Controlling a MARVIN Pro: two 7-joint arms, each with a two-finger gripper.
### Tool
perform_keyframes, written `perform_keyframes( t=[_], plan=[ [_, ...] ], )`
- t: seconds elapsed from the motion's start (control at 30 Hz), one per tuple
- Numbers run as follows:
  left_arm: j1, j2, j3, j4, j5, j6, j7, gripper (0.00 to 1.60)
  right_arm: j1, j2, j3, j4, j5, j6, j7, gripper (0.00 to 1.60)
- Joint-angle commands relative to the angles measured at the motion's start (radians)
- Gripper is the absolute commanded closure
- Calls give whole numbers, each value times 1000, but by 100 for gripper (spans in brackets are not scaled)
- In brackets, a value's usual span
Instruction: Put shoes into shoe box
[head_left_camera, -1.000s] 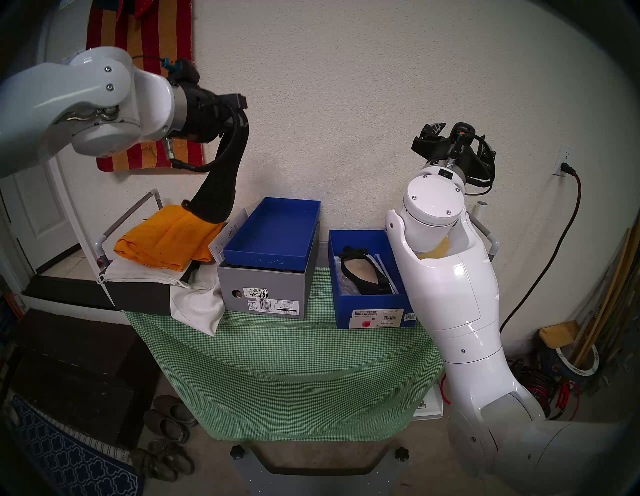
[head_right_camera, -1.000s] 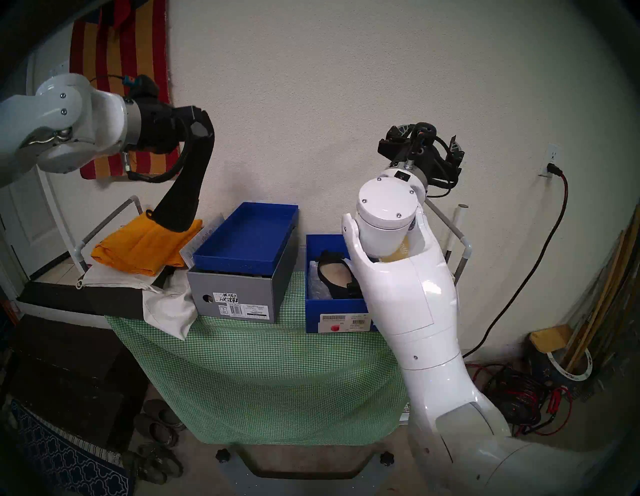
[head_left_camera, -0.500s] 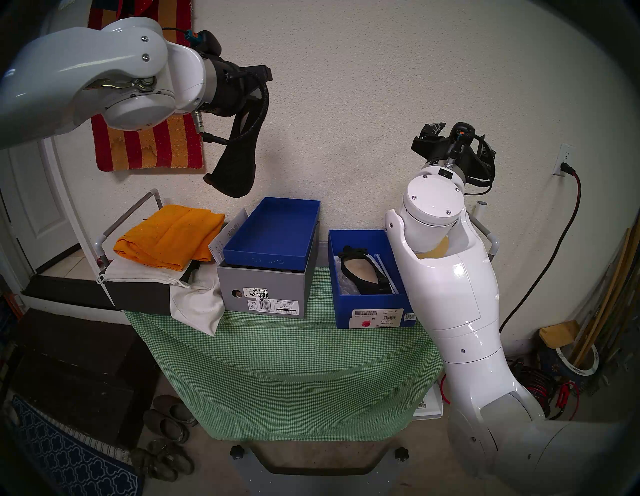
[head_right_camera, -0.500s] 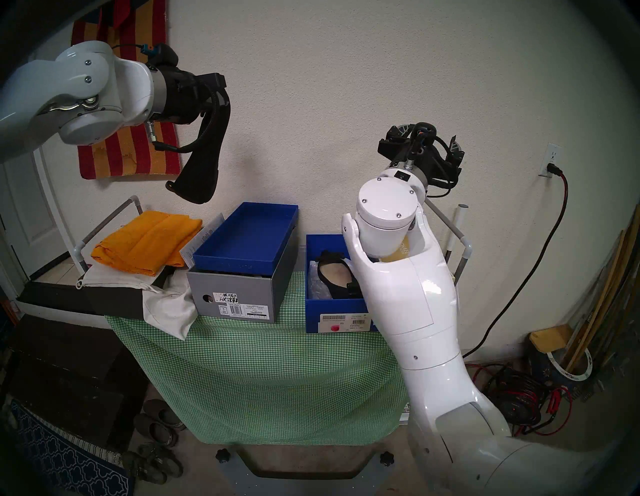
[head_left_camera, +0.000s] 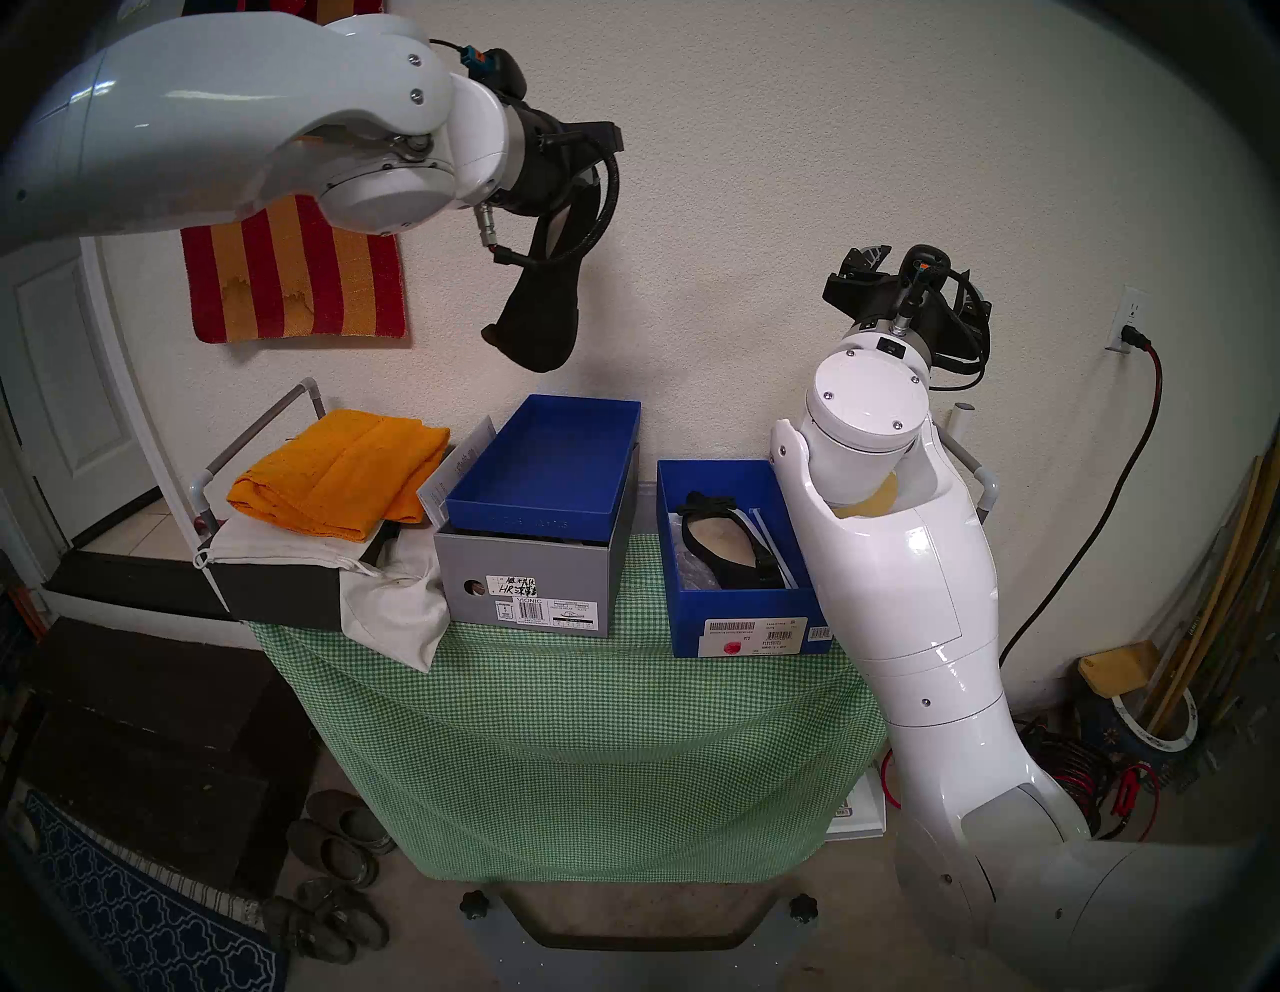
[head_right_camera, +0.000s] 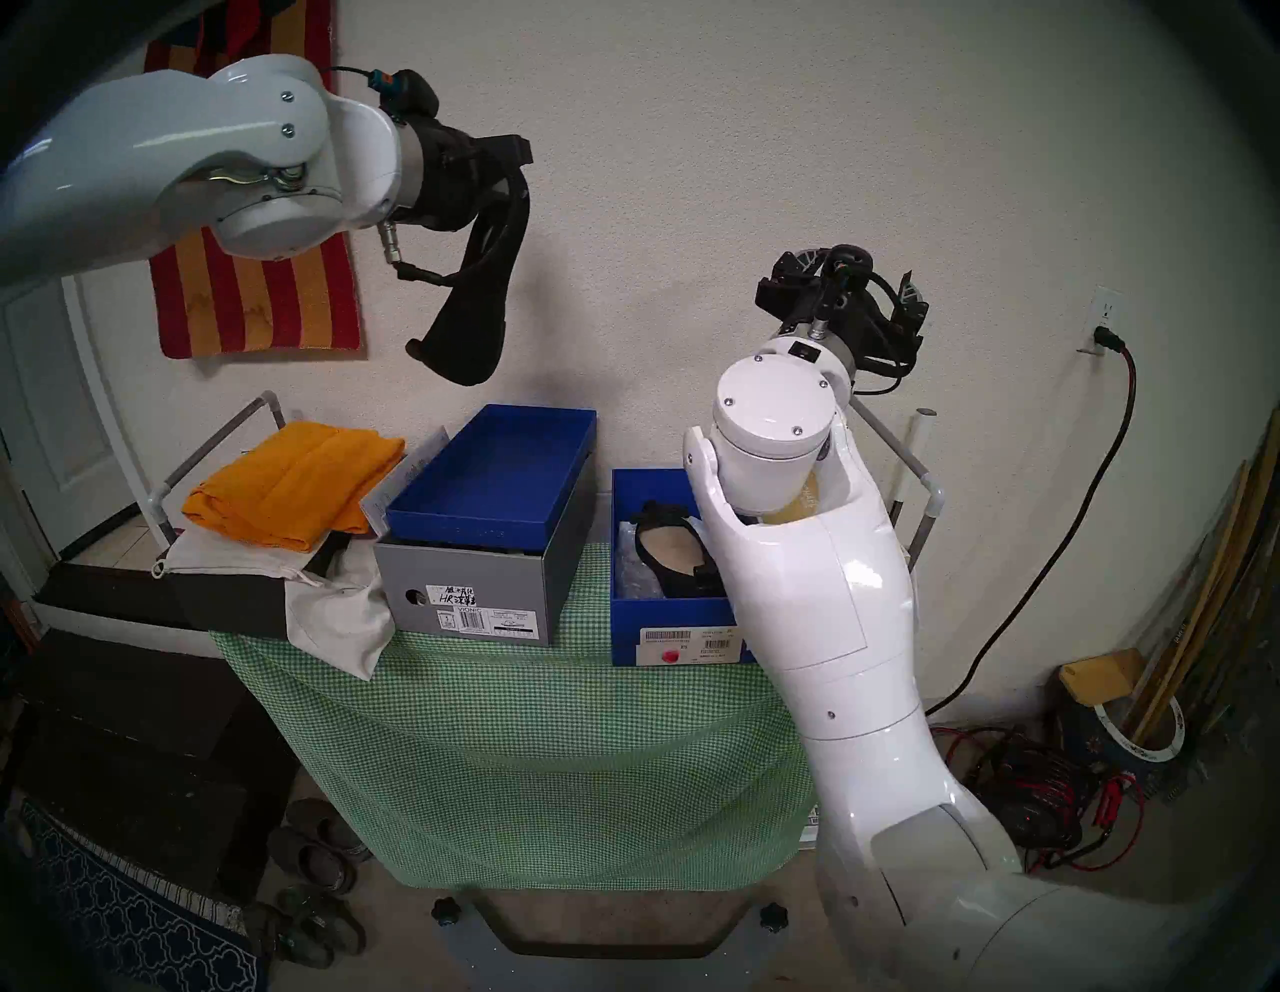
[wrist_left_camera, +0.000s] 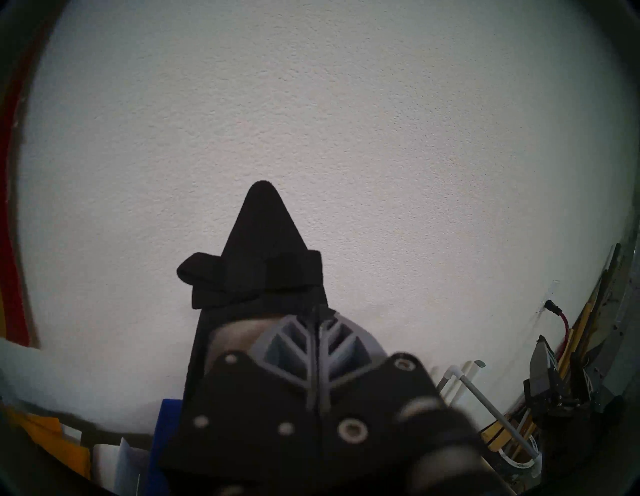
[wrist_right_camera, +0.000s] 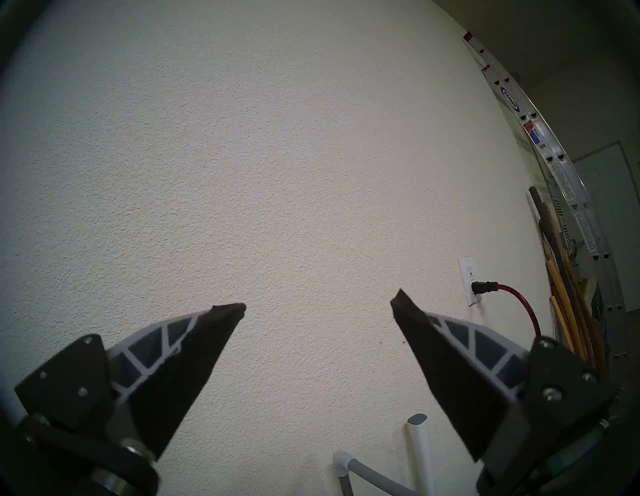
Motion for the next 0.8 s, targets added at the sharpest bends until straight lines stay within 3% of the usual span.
perform_keyframes(
  t=[0.0, 0.2, 0.47, 0.77],
  plan=[
    [32, -109, -42, 83, -21, 12, 1, 160, -3, 1, 0, 0, 2, -2, 3, 0],
    [52, -144, -58, 115, -35, 17, -5, 160, -25, -10, -27, -16, 34, 35, 41, 0],
    [58, -155, -65, 128, -42, 23, -8, 160, -85, -13, -94, -163, 142, 129, 173, 0],
    [69, -179, -75, 152, -52, 24, -13, 160, -103, 17, -104, -310, 219, 272, 258, 0]
  ],
)
